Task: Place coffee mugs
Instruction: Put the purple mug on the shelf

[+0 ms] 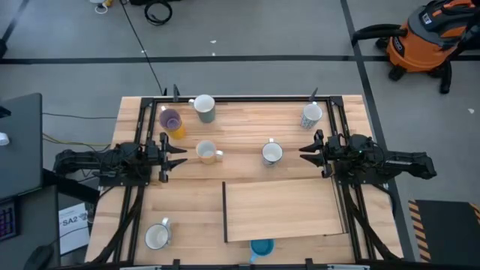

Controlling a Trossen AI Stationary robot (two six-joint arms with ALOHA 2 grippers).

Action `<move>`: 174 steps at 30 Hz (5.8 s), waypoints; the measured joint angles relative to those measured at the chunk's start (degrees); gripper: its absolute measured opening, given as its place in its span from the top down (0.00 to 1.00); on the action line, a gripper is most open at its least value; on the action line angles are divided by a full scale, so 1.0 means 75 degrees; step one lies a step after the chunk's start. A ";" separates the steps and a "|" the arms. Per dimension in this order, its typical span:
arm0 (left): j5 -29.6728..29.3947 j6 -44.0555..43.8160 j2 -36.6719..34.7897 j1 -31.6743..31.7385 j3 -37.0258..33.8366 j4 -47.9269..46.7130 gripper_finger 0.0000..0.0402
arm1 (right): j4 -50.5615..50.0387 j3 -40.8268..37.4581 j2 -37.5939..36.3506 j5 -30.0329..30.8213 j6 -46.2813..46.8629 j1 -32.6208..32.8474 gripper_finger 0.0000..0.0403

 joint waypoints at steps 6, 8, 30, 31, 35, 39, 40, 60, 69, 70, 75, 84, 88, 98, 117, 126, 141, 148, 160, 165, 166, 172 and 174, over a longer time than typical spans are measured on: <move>0.0000 0.0001 0.0000 0.0000 -0.0001 0.0000 0.63 | 0.0003 -0.0001 0.0001 -0.0001 0.0000 -0.0001 0.70; 0.0000 -0.0001 0.0000 0.0000 -0.0001 0.0000 0.63 | 0.0003 -0.0003 0.0000 -0.0001 0.0000 -0.0001 0.70; -0.0006 0.0000 0.0000 0.0000 -0.0001 0.0277 0.63 | 0.0001 0.0000 0.0003 -0.0001 0.0000 0.0001 0.70; -0.0006 0.0000 0.0000 -0.0002 0.0000 0.0277 0.63 | 0.0003 0.0000 0.0001 0.0000 0.0000 0.0001 0.70; 0.0065 0.0000 0.0000 -0.0001 -0.0001 0.0301 0.63 | 0.0003 0.0000 0.0003 0.0001 0.0000 0.0001 0.70; 0.0073 0.0000 0.0000 -0.0003 -0.0001 0.0306 0.63 | 0.0000 -0.0003 0.0000 0.0001 0.0000 -0.0001 0.70; 0.0073 0.0000 0.0000 -0.0003 -0.0001 0.0306 0.63 | 0.0000 -0.0002 0.0000 -0.0001 0.0000 0.0001 0.70; -0.0720 -0.0199 0.0000 -0.0003 -0.0001 0.0297 0.33 | 0.0003 -0.0002 0.0002 -0.0001 0.0000 0.0001 0.70; -0.0737 -0.0763 0.0003 -0.0003 -0.0001 0.0280 0.21 | 0.0001 0.0000 0.0001 0.0000 0.0000 -0.0001 0.70; -0.0737 -0.0763 0.0003 -0.0003 -0.0001 0.0277 0.21 | 0.0002 0.0000 0.0000 0.0001 0.0000 -0.0001 0.70; -0.0737 -0.0878 0.0003 -0.0003 0.0000 0.0302 0.21 | 0.0003 -0.0002 0.0000 0.0000 0.0000 0.0001 0.70; -0.0737 -0.1758 0.0003 -0.0003 0.0002 0.0828 0.21 | 0.0003 -0.0001 0.0003 0.0000 0.0000 0.0001 0.70; -0.0742 -0.2067 0.0006 -0.0003 0.0001 0.1644 0.21 | 0.0003 -0.0003 0.0003 0.0001 0.0000 -0.0001 0.70; -0.1923 -0.2170 0.0014 0.0000 0.0348 0.2595 0.24 | 0.0003 -0.0003 0.0002 0.0001 0.0000 0.0001 0.70; -0.3217 -0.2862 0.2174 0.0000 0.4002 -0.2711 0.27 | 0.0016 -0.0003 0.0003 0.0010 -0.0002 0.0001 0.70; -0.3539 -0.3813 0.4106 0.0289 0.5702 -0.5259 0.27 | 0.0038 -0.0001 0.0002 0.0031 -0.0003 -0.0004 0.70; -0.2076 -0.3999 0.6906 0.2694 0.7098 -0.8120 0.27 | 0.0037 -0.0003 0.0003 0.0034 -0.0003 -0.0004 0.70; -0.1973 -0.3992 0.7896 0.3355 0.7098 -0.8174 0.27 | 0.0035 -0.0003 0.0000 0.0031 -0.0003 -0.0004 0.70; -0.1976 -0.3972 0.8884 0.3558 0.7098 -0.8174 0.27 | 0.0034 -0.0001 0.0000 0.0032 -0.0004 -0.0004 0.70; -0.1976 -0.3975 0.9118 0.3558 0.7095 -0.8173 0.28 | 0.0033 0.0000 0.0001 0.0031 -0.0003 -0.0004 0.70; -0.1979 -0.3975 0.9153 0.3558 0.7095 -0.8159 0.28 | 0.0033 -0.0001 0.0001 0.0031 -0.0003 -0.0004 0.70; -0.1998 -0.3978 0.9174 0.3558 0.7095 -0.8132 0.39 | 0.0035 -0.0002 0.0001 0.0031 -0.0003 -0.0004 0.70; -0.2042 -0.3981 0.9171 0.3558 0.7095 -0.8131 0.45 | 0.0033 -0.0003 0.0002 0.0031 -0.0003 -0.0004 0.70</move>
